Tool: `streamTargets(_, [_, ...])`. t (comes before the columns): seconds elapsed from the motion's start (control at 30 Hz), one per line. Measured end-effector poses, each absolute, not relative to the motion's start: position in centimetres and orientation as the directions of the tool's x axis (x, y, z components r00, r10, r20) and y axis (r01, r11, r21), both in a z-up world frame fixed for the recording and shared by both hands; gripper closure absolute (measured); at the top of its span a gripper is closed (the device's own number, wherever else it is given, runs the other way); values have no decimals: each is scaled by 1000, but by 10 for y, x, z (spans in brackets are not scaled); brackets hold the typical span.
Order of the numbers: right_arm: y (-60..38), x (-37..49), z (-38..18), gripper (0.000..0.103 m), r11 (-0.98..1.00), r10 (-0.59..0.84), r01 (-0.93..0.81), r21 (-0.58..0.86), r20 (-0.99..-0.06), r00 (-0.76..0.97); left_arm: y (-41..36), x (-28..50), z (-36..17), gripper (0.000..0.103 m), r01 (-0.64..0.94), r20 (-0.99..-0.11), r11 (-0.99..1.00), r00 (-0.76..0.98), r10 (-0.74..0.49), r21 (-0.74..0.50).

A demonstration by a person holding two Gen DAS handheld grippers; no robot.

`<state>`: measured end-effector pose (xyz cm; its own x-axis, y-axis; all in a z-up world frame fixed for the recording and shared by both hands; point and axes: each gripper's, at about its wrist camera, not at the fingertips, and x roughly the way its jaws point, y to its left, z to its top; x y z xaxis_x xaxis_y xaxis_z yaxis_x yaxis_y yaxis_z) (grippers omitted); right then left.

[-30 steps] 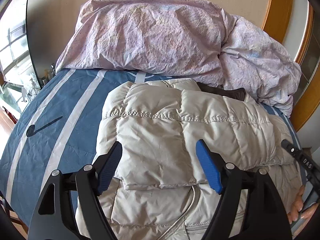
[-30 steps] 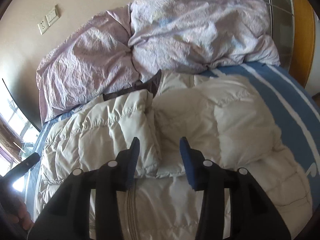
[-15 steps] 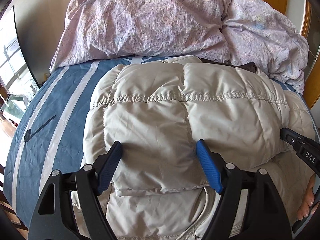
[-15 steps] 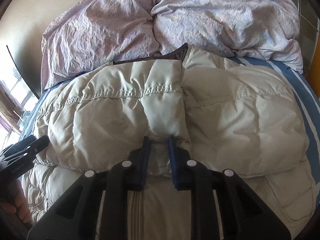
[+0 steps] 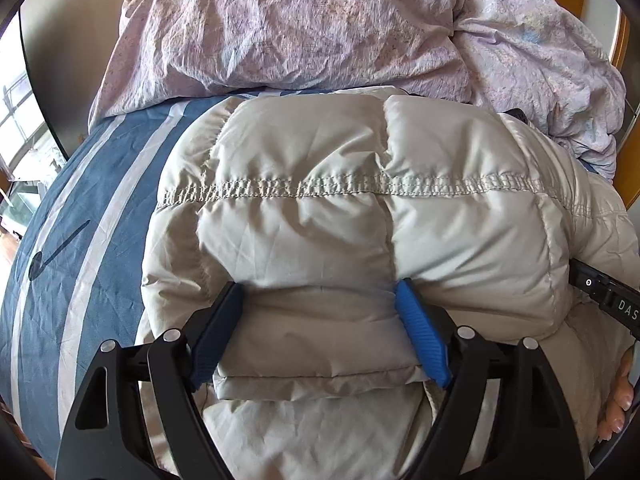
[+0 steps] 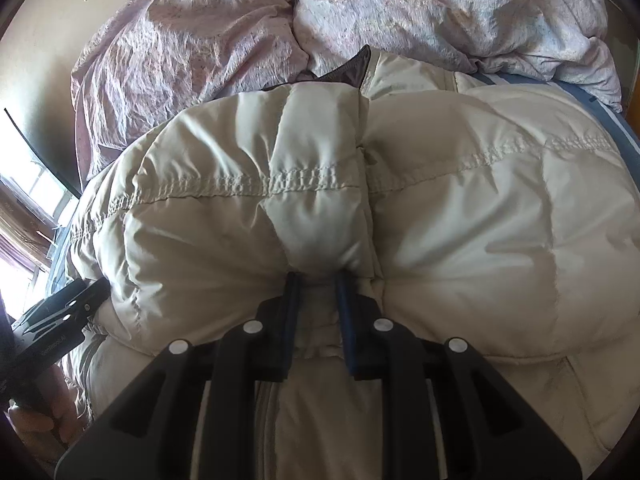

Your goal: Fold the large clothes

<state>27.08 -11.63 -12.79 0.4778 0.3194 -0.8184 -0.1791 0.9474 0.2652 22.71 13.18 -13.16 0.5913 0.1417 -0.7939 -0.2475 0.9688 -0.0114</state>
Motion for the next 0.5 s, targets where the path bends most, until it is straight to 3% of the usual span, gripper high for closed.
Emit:
streamTargets(0.13, [-119,274,-126,82,939,343,-190,287,-825,449,132,222,-128,22,-240,-793,971,595,134,-17])
streamTargets(0.2, [-129,269,-116,72,919,393,-200,339,-815,426,136,207,-118,22,-222,-785,973,614,88,-64])
streamTargets(0.27, [-144,255,-101,27,903,430,-210,375,-788,441,142,188,-107,22,-195,-771,974,636,36,-115])
streamTargets(0.3, [-157,243,-88,20,906,423,-213,366,-770,478,146,177,-101,20,-186,-765,973,644,16,-137])
streamTargets(0.5, [-242,186,-56,10,886,461,-221,407,-729,505,178,106,-85,17,-126,-748,960,654,-108,-249])
